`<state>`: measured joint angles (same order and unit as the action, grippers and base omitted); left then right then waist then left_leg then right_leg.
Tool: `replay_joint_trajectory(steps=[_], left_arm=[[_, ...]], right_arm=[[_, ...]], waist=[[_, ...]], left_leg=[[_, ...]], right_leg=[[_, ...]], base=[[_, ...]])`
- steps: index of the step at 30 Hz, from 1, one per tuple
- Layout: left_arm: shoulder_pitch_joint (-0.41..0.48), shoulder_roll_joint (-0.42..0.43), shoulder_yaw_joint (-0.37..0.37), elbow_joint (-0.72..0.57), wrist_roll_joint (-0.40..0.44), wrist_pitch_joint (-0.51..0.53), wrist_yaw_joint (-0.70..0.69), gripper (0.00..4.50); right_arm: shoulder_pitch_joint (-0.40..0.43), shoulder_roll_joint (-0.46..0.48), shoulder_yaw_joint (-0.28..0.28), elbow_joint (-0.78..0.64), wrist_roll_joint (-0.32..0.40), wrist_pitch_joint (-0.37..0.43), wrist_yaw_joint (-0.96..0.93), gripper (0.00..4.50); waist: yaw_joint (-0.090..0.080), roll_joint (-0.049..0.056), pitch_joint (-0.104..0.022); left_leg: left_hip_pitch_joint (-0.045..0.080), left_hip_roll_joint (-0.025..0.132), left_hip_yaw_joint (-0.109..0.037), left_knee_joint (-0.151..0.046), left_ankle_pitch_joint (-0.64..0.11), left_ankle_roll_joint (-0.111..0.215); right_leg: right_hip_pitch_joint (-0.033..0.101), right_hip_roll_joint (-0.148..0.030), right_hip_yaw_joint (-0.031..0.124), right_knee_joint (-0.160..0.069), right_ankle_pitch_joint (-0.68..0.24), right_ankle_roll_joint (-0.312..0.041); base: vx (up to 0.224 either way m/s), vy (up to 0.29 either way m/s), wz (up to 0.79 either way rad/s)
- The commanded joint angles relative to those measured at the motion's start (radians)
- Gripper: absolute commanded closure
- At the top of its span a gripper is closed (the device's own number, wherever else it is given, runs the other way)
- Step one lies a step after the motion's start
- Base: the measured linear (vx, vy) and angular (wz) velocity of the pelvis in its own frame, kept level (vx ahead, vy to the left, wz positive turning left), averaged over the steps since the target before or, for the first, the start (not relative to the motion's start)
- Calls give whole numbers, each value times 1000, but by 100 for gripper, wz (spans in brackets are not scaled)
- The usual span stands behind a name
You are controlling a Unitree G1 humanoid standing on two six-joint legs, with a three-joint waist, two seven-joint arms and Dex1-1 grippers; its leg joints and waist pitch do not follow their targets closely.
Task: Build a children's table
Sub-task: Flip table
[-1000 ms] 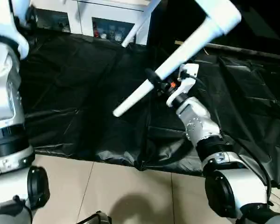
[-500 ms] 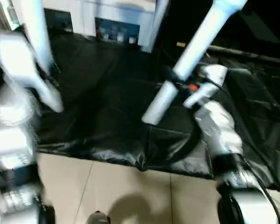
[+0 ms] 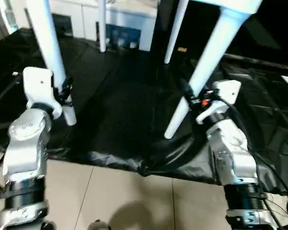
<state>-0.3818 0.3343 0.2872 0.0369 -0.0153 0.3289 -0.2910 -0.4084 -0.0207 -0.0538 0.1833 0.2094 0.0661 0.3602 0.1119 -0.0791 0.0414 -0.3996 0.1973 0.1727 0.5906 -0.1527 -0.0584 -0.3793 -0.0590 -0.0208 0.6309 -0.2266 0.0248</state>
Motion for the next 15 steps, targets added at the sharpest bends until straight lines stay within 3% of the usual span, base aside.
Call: replay_joint_trajectory(steps=[1,3,4,6,7,9,10,12,13,14,15], left_arm=[[34,-14,-72,-22,-13,-2,-52,190],[61,-16,-58,-61,-29,9,-57,176],[143,-29,-20,-182,-75,44,-70,165],[186,-38,0,-254,-111,70,-74,152],[259,-46,15,-353,-151,82,-85,141],[311,-49,16,-415,-174,83,-94,122],[376,-60,16,-479,-199,75,-101,107],[444,-80,15,-533,-223,64,-103,107],[534,-108,-5,-574,-216,55,-89,107],[546,-111,-8,-580,-214,58,-88,107],[588,-126,-17,-585,-190,50,-75,107]], right_arm=[[35,16,66,50,-25,47,13,199],[47,15,67,29,-21,53,7,185],[106,9,72,-74,-13,105,-14,172],[146,4,77,-142,-11,138,-27,154],[212,-3,85,-237,-14,182,-49,141],[255,-9,89,-297,-8,207,-55,132],[308,-16,93,-364,1,231,-55,132],[364,-26,98,-428,12,248,-50,132],[429,-49,108,-495,17,264,-37,132],[437,-52,110,-505,18,271,-37,132],[465,-67,114,-539,10,292,-39,132]], waist=[[-11,38,-49],[-11,39,-53],[-9,44,-55],[-7,40,-55],[-4,46,-55],[-1,47,-53],[-4,49,-47],[-3,47,-45],[-5,54,-41],[-4,50,-40],[-8,49,-37]], left_leg=[[44,31,-19,-92,-405,-113],[43,34,-20,-92,-394,-109],[38,35,-21,-91,-339,-104],[29,37,-21,-90,-277,-93],[32,31,-16,-83,-243,-76],[33,30,-13,-84,-252,-67],[33,30,-13,-89,-293,-66],[33,33,-14,-92,-317,-69],[33,34,-15,-96,-344,-74],[33,36,-15,-96,-348,-73],[36,34,-14,-99,-383,-70]], right_leg=[[2,-61,30,-82,-166,-112],[5,-61,30,-78,-138,-119],[11,-57,29,-67,-50,-126],[21,-56,27,-60,36,-130],[16,-51,28,-58,93,-131],[17,-51,30,-65,89,-123],[15,-50,32,-72,25,-110],[15,-52,33,-78,-18,-101],[14,-51,35,-84,-57,-92],[16,-51,34,-88,-65,-85],[12,-48,36,-96,-131,-65]], base=[[0,0,0],[0,0,0],[0,0,0],[0,0,0],[50,7,-4],[25,3,-2],[0,0,0],[0,0,0],[0,0,0],[0,0,0],[0,0,0]])
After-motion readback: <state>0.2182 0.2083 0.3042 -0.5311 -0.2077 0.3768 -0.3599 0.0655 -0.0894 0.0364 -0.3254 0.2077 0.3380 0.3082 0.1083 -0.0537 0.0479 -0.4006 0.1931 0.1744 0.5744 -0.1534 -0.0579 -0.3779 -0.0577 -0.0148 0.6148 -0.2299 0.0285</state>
